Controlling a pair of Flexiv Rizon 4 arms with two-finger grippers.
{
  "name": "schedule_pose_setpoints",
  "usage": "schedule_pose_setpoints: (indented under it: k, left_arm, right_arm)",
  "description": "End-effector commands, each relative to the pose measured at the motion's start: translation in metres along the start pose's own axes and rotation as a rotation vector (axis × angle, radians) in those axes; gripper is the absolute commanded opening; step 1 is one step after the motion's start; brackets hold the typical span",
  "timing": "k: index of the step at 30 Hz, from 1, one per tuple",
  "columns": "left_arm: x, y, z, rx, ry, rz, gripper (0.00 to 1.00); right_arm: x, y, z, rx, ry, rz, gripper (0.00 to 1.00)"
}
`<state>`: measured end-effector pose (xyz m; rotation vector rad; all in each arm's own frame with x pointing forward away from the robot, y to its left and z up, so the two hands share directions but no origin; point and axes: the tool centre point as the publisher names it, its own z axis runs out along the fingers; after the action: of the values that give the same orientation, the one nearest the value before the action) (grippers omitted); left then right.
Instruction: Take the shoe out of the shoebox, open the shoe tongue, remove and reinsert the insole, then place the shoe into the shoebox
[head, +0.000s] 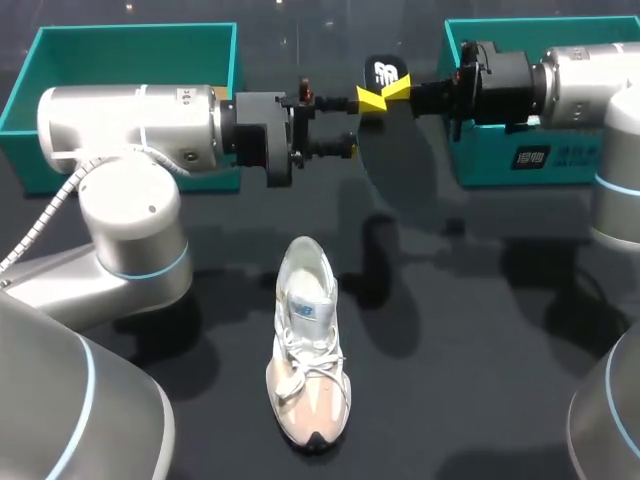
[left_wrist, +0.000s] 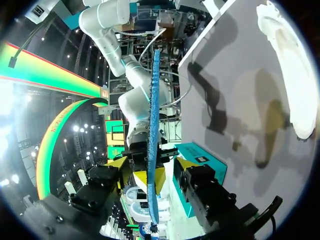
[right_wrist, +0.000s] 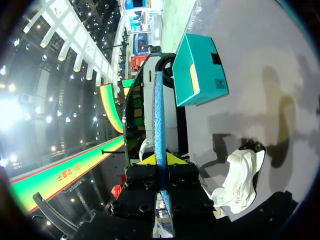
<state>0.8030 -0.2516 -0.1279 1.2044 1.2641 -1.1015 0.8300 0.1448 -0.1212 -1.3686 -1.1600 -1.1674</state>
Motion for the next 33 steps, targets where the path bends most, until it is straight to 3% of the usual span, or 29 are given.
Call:
schedule_pose_setpoints:
  k: [1,16,20,25,31,32,33]
  left_arm:
    - [0.002,0.0012,0.0084,-0.004,0.003,0.005,0.53]
    - [0.0069,-0.0018,0.0115,0.0,0.022,0.013,0.38]
    - [0.0071,-0.0023,0.0115,0.001,0.023,0.016,0.26]
    - [0.0073,-0.0027,0.0114,0.001,0.026,0.018,0.0]
    - [0.0082,-0.0035,0.0118,0.003,0.028,0.021,0.0]
    - [0.0082,-0.0037,0.0118,0.003,0.028,0.023,0.0]
    - [0.0081,-0.0041,0.0114,0.003,0.028,0.024,0.0]
  right_arm:
    - [-0.0014,-0.0048,0.0024,-0.021,-0.01,0.016,0.0]
    - [-0.0044,-0.0023,0.0054,-0.024,-0.005,0.029,0.0]
    - [-0.0056,-0.002,0.0058,-0.025,-0.001,0.033,0.0]
    - [-0.0065,-0.0022,0.006,-0.027,0.002,0.037,0.0]
    - [-0.0076,-0.0019,0.0063,-0.03,0.009,0.042,0.0]
    - [-0.0077,-0.0019,0.0062,-0.034,0.013,0.04,0.26]
    - [-0.0077,-0.0019,0.0062,-0.034,0.016,0.04,0.71]
